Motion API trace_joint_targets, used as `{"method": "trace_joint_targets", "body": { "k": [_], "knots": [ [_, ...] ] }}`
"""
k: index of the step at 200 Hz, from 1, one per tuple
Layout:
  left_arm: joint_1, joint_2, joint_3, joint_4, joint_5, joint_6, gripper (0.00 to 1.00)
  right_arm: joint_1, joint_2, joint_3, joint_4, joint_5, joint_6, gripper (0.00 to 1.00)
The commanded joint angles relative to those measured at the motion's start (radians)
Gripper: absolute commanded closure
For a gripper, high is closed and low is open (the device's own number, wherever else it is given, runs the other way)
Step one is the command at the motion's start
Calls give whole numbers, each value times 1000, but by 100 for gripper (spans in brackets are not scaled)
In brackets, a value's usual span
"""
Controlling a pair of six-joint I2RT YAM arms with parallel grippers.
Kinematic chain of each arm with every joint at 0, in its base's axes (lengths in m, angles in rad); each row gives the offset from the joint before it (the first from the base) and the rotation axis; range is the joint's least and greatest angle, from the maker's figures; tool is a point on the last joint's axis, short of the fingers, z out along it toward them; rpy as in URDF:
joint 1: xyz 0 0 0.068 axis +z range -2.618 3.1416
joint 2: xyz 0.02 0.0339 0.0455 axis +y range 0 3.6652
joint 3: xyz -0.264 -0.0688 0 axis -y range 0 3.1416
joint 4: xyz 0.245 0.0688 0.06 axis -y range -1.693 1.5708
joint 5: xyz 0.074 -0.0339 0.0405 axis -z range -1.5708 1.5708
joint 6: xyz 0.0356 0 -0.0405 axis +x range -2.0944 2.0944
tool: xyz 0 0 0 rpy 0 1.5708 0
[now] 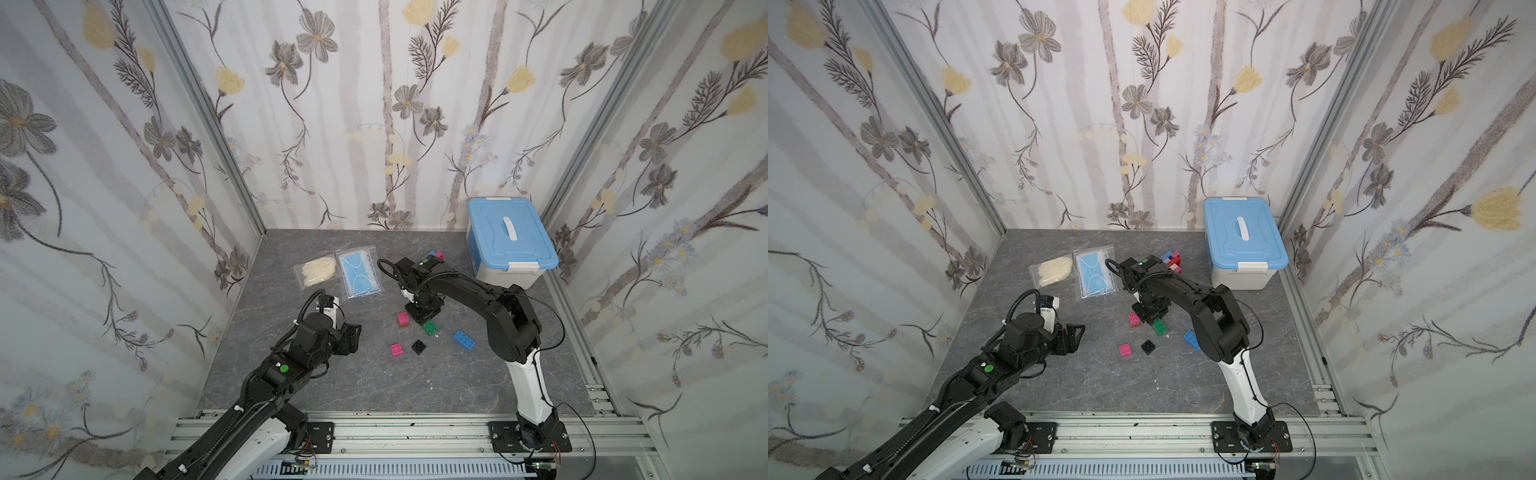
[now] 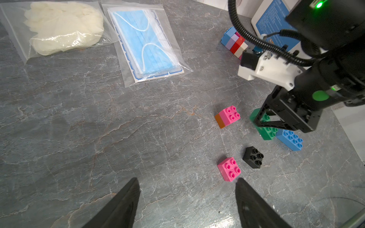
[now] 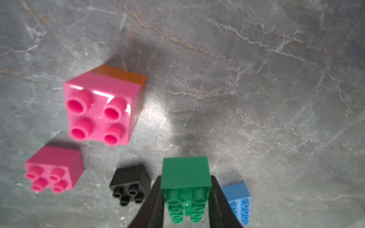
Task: Assemble the letter p with lego
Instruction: Place the lego brick at the center of the board.
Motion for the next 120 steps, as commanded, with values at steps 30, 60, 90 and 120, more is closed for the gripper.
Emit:
{"method": "trace_joint_targets", "body": {
  "k": [30,60,90,120],
  "knots": [
    [-1,0,-3,22,-14,21,21,-3,-5,-106,196,-30,26,64],
    [-4,9,-2,18,-19,31,21,-3,-35,-170,260,-27,66,50],
    [-5,11,-2,18,-24,37,21,-3,-89,-249,327,-7,119,49],
    [-7,12,0,15,-28,40,20,-3,-142,-324,388,9,176,55]
  ]
}}
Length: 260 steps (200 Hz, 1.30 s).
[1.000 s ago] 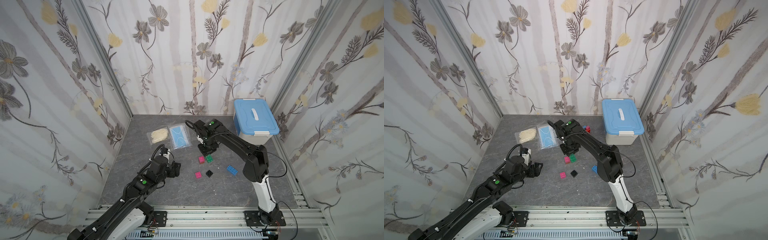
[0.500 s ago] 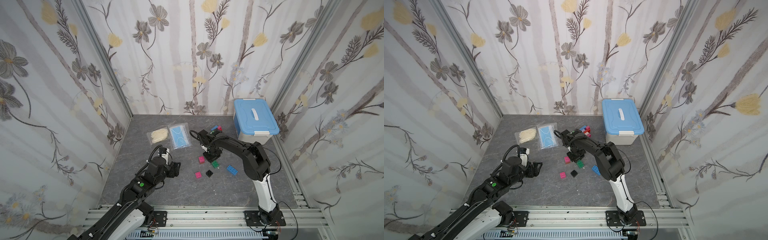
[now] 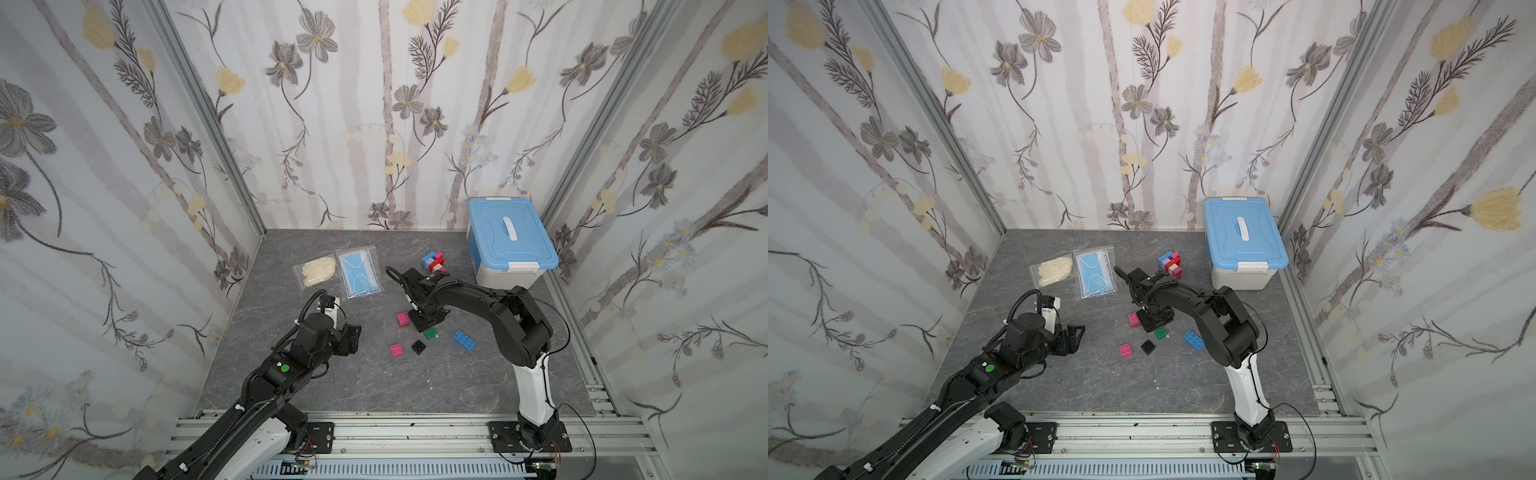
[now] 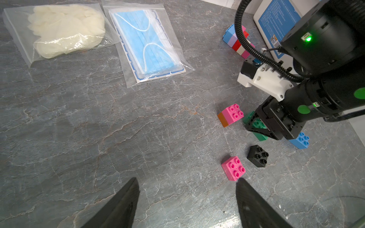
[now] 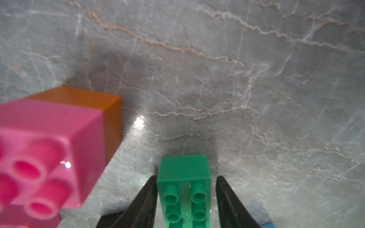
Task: Assemble the letter p with lego
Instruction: Place the lego brick at the center of the board, then pick up the lego brick from the center of the board.
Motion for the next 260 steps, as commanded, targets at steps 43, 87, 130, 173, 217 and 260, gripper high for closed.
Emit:
{"method": "trace_joint_targets", "body": {
  "k": [43,87,130,173,217,260],
  "knots": [
    [-2,1,1,12,-14,16,20,5,-62,-84,134,27,100,62],
    [-4,2,1,13,-14,17,20,9,-54,-85,156,30,117,63],
    [-4,2,2,14,-14,17,20,10,-46,-84,161,30,125,61],
    [-3,11,3,15,-11,17,20,9,-40,-84,162,34,128,64],
    [-4,10,1,17,-13,16,20,7,-58,-84,161,47,118,85],
    [-3,-4,-13,16,-44,12,20,7,-140,-33,52,36,83,89]
  ]
}}
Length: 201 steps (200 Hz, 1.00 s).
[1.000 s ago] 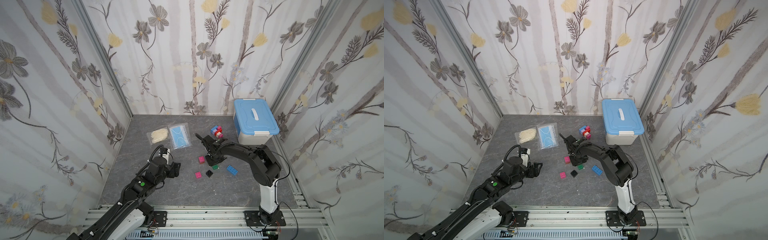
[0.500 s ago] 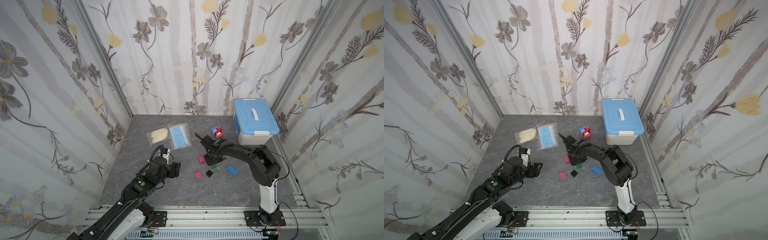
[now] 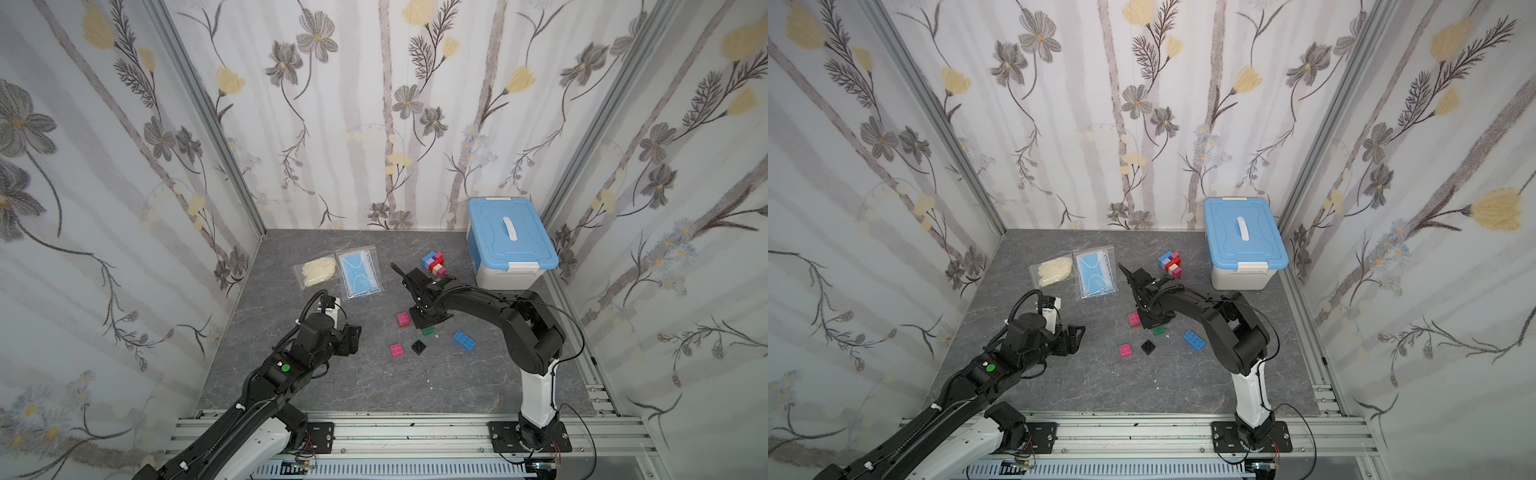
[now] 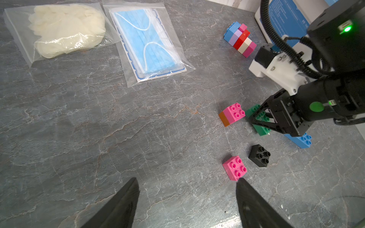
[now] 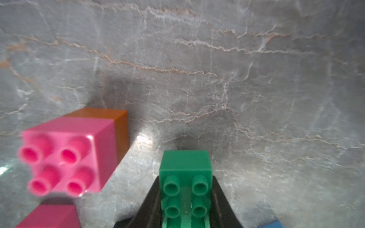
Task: Assemble the letter p with lego
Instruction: Pick up the lego brick from the center of the board, then assemble the lego brick with the lego brick.
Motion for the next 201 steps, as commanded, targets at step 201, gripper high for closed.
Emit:
{"method": "trace_joint_targets", "body": {
  "k": [201],
  "knots": [
    [1,21,-26,31,-89,-2,20,118,115,302,-190,6,167,89]
  ]
}}
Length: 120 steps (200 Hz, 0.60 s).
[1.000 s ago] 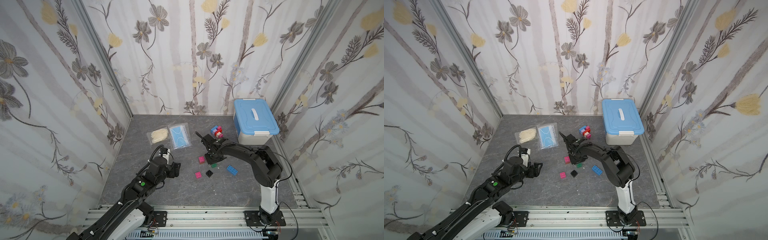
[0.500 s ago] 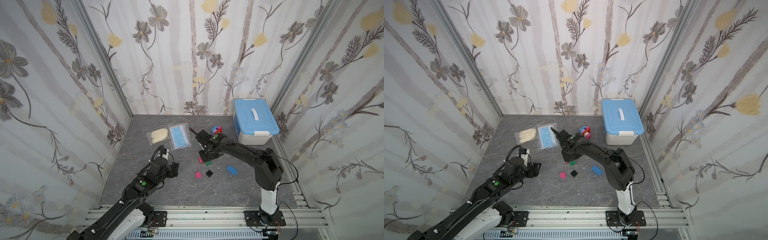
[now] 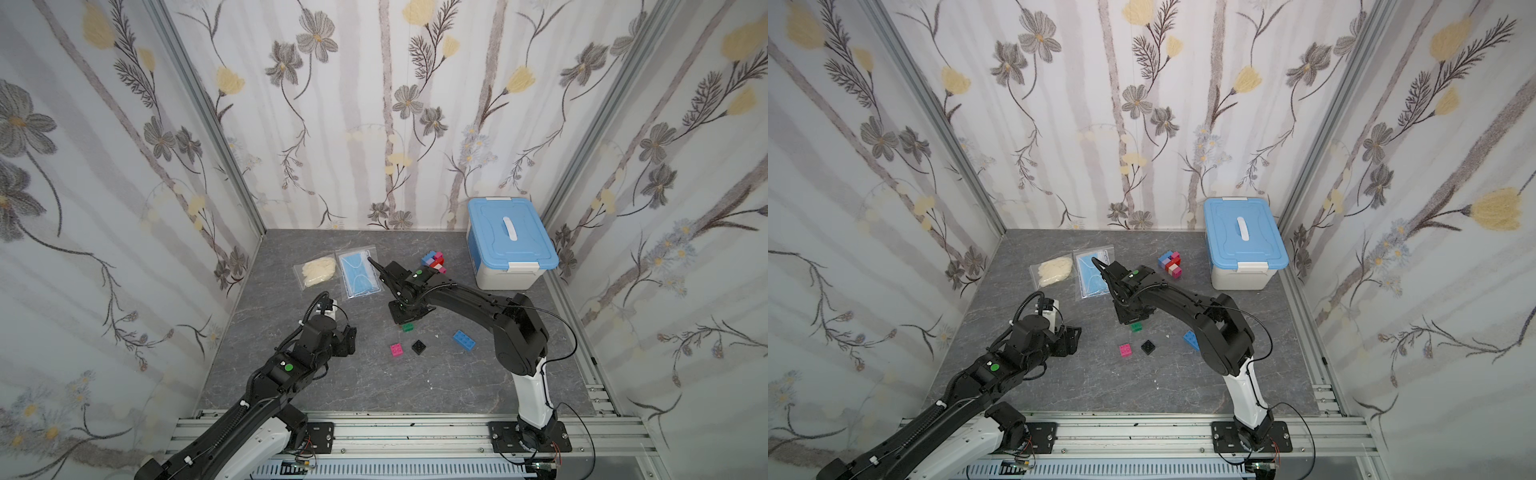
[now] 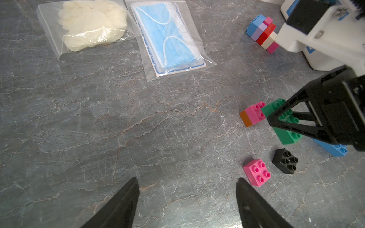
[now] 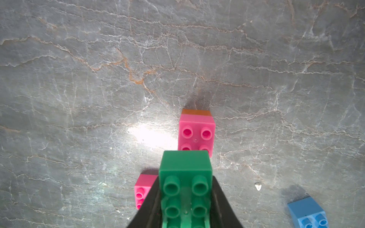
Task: Assemble the letter p with lego
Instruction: Assemble the lego brick with the lego brick.
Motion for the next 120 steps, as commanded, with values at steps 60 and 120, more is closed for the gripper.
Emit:
{"method": "trace_joint_targets", "body": {
  "k": [60,120],
  "knots": [
    [1,2,1,37,-2,4,20,0,25,10,4,54,21,89],
    [2,8,0,39,0,7,20,0,45,15,11,46,24,89]
  ]
}}
